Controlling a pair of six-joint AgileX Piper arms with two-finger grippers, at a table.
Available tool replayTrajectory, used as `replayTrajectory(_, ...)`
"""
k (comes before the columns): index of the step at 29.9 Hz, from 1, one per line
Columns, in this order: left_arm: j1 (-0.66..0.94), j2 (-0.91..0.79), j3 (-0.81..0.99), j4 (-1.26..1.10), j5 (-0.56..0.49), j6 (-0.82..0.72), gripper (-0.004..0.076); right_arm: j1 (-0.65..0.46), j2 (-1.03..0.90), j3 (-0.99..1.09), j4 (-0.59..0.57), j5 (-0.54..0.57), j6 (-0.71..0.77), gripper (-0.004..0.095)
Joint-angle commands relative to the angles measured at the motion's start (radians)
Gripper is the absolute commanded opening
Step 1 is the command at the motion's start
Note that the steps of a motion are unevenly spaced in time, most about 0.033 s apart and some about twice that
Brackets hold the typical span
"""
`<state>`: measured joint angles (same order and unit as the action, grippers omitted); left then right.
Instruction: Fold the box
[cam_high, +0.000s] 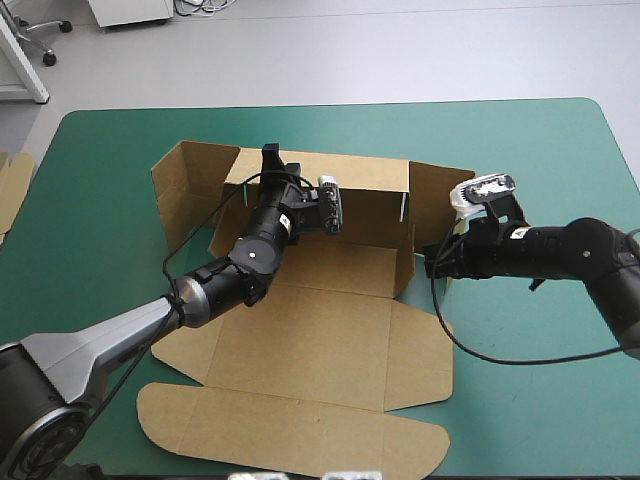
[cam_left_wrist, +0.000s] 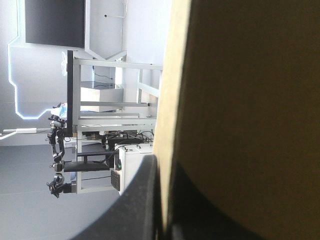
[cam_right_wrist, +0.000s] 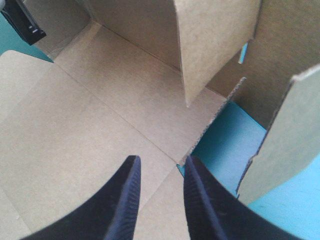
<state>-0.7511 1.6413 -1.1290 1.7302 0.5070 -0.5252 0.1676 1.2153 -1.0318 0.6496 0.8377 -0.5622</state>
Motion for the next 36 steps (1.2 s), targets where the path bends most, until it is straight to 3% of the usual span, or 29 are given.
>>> replayTrajectory(1,-0.011,-0.032,-0.033,0.020,0.051,-0.035,-0.0015,-0.001,-0.105,-0.046,-0.119,-0.026,0.110,0.0282)
replayTrajectory(6,-0.047,-0.022,-0.038,0.033,0.091,-0.062,-0.0015,-0.030,-0.182,-0.100,-0.430,-0.049,0.363,0.0282)
replayTrajectory(8,-0.061,-0.015,-0.040,0.033,0.119,-0.068,-0.0015,-0.080,-0.186,-0.117,-0.497,-0.047,0.429,0.0282)
replayTrajectory(11,-0.065,-0.011,-0.040,0.033,0.128,-0.087,-0.0015,-0.196,-0.160,-0.135,-0.456,-0.053,0.412,0.0282)
replayTrajectory(15,-0.065,-0.011,-0.040,0.033,0.149,-0.081,-0.0015,-0.331,-0.079,-0.183,-0.208,-0.037,0.261,0.0282)
replayTrajectory(18,-0.065,-0.011,-0.040,0.033,0.152,-0.080,-0.0015,-0.370,-0.013,-0.234,-0.081,-0.023,0.188,0.0282)
replayTrajectory(25,-0.065,-0.011,-0.040,0.033,0.146,-0.077,-0.0015,-0.369,0.196,-0.453,-0.018,0.075,0.179,0.0282)
replayTrajectory(29,-0.065,-0.011,-0.040,0.033,0.142,-0.069,-0.0015,-0.360,0.343,-0.642,-0.015,0.138,0.215,0.0282)
replayTrajectory(31,-0.065,-0.011,-0.040,0.033,0.140,-0.066,-0.0015,-0.326,0.409,-0.736,-0.067,0.174,0.255,0.0282)
replayTrajectory(36,-0.065,-0.011,-0.040,0.033,0.112,-0.028,-0.0015,-0.186,0.551,-0.945,-0.345,0.239,0.385,0.0282)
